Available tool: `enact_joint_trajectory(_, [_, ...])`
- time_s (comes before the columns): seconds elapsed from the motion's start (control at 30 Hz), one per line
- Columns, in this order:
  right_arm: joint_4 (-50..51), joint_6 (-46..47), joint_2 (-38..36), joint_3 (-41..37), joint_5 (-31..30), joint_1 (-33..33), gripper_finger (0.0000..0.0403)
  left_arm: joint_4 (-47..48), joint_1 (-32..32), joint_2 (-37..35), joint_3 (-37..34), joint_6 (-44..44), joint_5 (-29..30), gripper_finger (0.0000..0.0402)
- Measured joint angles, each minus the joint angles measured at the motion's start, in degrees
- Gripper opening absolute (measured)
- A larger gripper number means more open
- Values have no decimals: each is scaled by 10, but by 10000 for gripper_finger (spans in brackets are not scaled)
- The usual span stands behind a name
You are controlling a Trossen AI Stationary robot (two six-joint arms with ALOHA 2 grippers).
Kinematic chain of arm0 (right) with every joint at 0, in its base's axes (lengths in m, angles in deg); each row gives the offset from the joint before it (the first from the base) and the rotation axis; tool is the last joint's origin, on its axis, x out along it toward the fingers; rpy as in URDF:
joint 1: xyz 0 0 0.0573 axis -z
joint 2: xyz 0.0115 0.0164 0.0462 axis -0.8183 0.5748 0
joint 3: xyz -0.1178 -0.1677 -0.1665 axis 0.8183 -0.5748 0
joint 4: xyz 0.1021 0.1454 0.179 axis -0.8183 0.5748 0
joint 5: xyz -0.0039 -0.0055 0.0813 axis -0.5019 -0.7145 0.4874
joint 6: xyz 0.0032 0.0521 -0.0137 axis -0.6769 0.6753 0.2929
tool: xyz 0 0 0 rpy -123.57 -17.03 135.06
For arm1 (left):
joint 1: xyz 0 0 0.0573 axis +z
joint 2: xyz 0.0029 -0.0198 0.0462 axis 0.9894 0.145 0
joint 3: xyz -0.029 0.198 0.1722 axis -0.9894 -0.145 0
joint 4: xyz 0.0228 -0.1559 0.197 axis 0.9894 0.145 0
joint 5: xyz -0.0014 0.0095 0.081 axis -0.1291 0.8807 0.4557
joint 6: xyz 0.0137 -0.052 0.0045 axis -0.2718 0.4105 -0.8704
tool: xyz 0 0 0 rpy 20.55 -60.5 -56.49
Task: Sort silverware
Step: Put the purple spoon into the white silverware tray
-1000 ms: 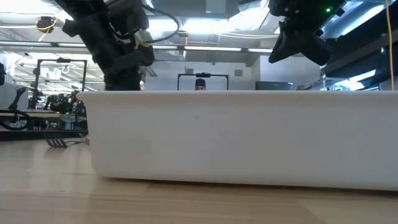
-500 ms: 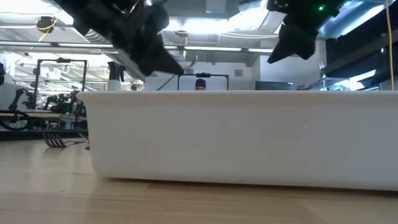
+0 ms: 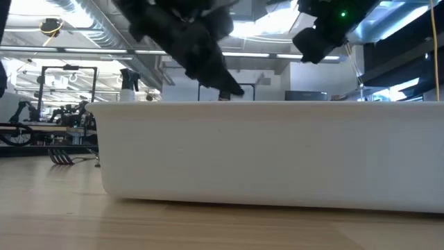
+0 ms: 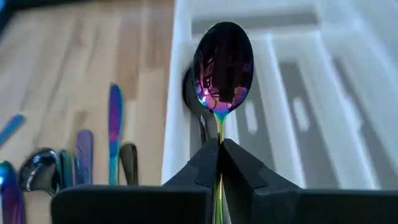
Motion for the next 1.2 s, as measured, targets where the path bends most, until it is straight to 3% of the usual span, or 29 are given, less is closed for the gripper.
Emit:
enact_joint_trajectory(0.27, [20,69,0,-8,-44,-1,0,13,-44,82,65,-40,-22,0])
enact_joint_trajectory(0.4, [21,85,-1,-20,-45,-1,0,11,-49,108,74,-10,-13,0])
enact_joint_trajectory(0.87, [17,82,-1,-29,-52,-1,0,20,-44,130,74,61,-30,0])
enact_joint_trajectory(1.2, [17,66,-1,-29,-53,-1,0,40,-43,141,74,63,-3,1])
